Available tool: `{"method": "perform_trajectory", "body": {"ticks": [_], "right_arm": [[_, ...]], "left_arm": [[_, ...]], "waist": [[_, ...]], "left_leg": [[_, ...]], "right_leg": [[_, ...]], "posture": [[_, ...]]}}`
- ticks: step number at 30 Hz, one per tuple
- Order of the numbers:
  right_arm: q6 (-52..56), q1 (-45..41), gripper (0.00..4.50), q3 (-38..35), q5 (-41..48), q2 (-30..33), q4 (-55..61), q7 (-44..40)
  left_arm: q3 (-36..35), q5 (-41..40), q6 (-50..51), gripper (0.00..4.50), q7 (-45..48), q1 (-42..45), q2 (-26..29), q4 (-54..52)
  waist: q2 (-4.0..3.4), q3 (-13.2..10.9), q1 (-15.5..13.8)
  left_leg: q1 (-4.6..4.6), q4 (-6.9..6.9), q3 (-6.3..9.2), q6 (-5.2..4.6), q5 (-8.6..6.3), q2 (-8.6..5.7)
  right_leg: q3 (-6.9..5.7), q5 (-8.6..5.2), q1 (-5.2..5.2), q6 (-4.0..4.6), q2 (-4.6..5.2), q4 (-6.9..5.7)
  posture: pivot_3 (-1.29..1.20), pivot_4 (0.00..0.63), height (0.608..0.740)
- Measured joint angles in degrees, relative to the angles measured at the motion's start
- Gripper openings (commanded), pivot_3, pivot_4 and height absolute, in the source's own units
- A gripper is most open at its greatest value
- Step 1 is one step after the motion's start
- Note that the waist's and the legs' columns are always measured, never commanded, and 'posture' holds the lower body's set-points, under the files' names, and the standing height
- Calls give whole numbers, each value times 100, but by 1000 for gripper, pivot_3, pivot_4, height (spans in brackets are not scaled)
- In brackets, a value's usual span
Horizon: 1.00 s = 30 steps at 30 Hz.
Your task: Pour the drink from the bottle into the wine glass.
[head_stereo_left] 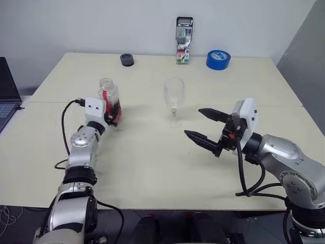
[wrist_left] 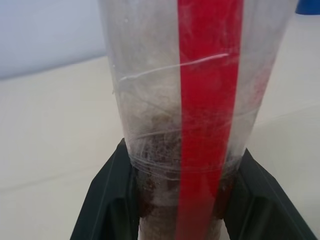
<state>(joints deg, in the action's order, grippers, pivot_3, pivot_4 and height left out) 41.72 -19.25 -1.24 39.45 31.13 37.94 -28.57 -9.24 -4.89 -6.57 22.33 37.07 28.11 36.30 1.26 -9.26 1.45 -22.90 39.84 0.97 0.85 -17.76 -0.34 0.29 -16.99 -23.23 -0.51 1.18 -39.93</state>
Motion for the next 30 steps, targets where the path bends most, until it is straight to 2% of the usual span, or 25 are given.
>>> {"method": "perform_trajectory", "body": {"ticks": [10,18,30], "right_arm": [[-1145,35,4500,-252,-758,-286,-560,135],[-1385,296,4500,-119,-965,-473,-643,89],[-1384,325,4500,8,-1115,-603,-473,160]], "left_arm": [[947,758,-85,1664,795,897,487,-458],[1636,1573,-811,1664,1016,2064,718,278],[2338,2785,-1945,1664,623,2765,882,1361]], "waist": [[1,-1,6],[2,-2,17],[4,-4,13]], "left_leg": [[0,-1,-3,16,9,-4],[1,-1,-7,13,8,-5],[-2,0,-5,14,8,-6]], "right_leg": [[1,0,-3,0,0,-2],[4,0,-3,0,-1,-2],[2,0,-5,-1,-1,-1]], "posture": [[0,150,740],[0,150,740],[0,150,740]]}}
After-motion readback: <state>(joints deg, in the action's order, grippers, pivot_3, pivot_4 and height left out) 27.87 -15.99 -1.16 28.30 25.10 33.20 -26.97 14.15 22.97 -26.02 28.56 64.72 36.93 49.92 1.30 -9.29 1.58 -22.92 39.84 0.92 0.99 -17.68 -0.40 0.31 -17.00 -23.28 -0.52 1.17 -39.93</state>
